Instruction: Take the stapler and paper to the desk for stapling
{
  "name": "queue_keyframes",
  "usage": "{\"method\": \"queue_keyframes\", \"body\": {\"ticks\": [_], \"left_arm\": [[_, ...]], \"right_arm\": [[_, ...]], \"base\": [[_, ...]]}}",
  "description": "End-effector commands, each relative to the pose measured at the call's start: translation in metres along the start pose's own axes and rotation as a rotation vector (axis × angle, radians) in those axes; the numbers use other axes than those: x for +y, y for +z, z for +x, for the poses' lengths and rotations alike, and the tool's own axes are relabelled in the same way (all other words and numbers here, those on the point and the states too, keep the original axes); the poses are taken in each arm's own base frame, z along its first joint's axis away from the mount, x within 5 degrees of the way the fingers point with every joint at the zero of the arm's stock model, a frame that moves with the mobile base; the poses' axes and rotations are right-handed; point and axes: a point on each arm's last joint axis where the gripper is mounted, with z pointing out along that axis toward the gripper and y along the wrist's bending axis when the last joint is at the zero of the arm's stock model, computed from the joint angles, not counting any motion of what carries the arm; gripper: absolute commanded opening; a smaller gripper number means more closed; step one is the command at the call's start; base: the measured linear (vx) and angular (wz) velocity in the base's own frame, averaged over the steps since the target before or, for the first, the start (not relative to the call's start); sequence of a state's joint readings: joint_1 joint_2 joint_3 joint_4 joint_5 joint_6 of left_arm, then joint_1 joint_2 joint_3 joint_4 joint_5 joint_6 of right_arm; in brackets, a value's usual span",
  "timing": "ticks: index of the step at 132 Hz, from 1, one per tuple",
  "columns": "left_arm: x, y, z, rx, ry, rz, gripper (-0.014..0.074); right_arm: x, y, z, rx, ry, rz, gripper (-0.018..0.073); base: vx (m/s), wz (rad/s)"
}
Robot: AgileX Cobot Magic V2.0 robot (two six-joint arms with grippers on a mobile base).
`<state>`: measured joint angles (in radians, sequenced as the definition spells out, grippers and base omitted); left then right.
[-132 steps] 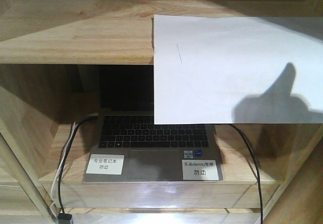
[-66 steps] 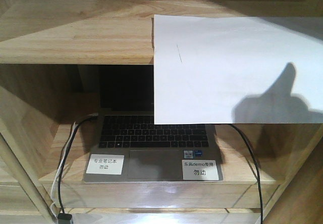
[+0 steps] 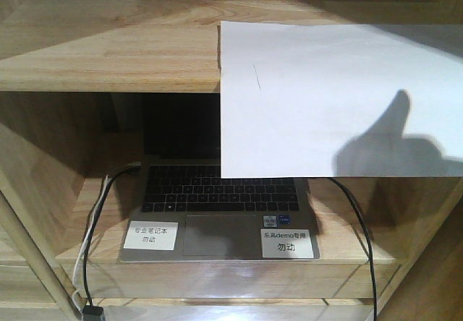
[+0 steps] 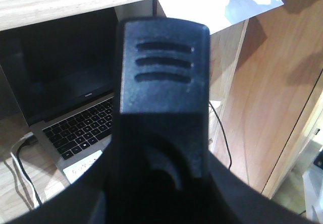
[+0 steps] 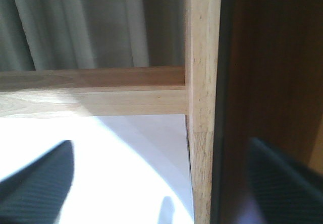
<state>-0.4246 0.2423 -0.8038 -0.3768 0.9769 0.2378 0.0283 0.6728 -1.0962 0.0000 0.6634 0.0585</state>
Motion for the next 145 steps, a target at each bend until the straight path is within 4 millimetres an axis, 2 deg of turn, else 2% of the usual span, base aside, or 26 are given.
{"method": "queue_keyframes", "body": {"ticks": [1,16,26,48,50,65,82,107,126,145], "left_arm": [[-0.001,-0.003,-0.017,-0.122,-0.017,0.005,-0.0006],[-0.001,-0.003,-0.017,-0.122,-0.017,0.005,-0.0006],[-0.001,-0.003,-0.017,-0.122,-0.017,0.005,-0.0006],[-0.001,-0.003,-0.017,-0.122,-0.017,0.005,-0.0006],[-0.001,-0.003,-0.017,-0.122,-0.017,0.005,-0.0006],[-0.001,-0.003,-0.017,-0.122,-0.017,0.005,-0.0006],[-0.001,-0.003,-0.017,-0.122,-0.017,0.005,-0.0006],[-0.001,-0.003,-0.017,-0.122,-0.017,0.005,-0.0006],[-0.001,-0.003,-0.017,-0.121,-0.017,0.005,-0.0006],[-0.001,-0.003,-0.017,-0.122,-0.017,0.005,-0.0006]], "right_arm": [[0.000,-0.002,-0.014,-0.096,-0.014,0.008,0.0727],[0.000,-0.002,-0.014,-0.097,-0.007,0.008,0.0718],[0.000,-0.002,-0.015,-0.111,0.062,0.003,0.0717],[0.000,-0.003,-0.024,-0.205,0.488,-0.049,0.0710],[0.000,-0.004,-0.025,-0.220,0.578,-0.064,0.0708],[-0.001,-0.004,-0.030,-0.262,0.933,-0.120,0.0700],[-0.002,-0.006,-0.034,-0.300,1.173,-0.170,0.0685],[0.000,-0.006,-0.038,-0.413,1.288,-0.324,0.0657],[0.002,-0.002,-0.022,-0.498,1.351,-0.481,0.0640],[0.001,-0.002,0.000,-0.501,1.343,-0.495,0.0634]], "base": [[0.00,0.00],[0.00,0.00],[0.00,0.00],[0.00,0.00],[0.00,0.00],[0.00,0.00],[0.00,0.00],[0.00,0.00],[0.00,0.00],[0.00,0.00]]}}
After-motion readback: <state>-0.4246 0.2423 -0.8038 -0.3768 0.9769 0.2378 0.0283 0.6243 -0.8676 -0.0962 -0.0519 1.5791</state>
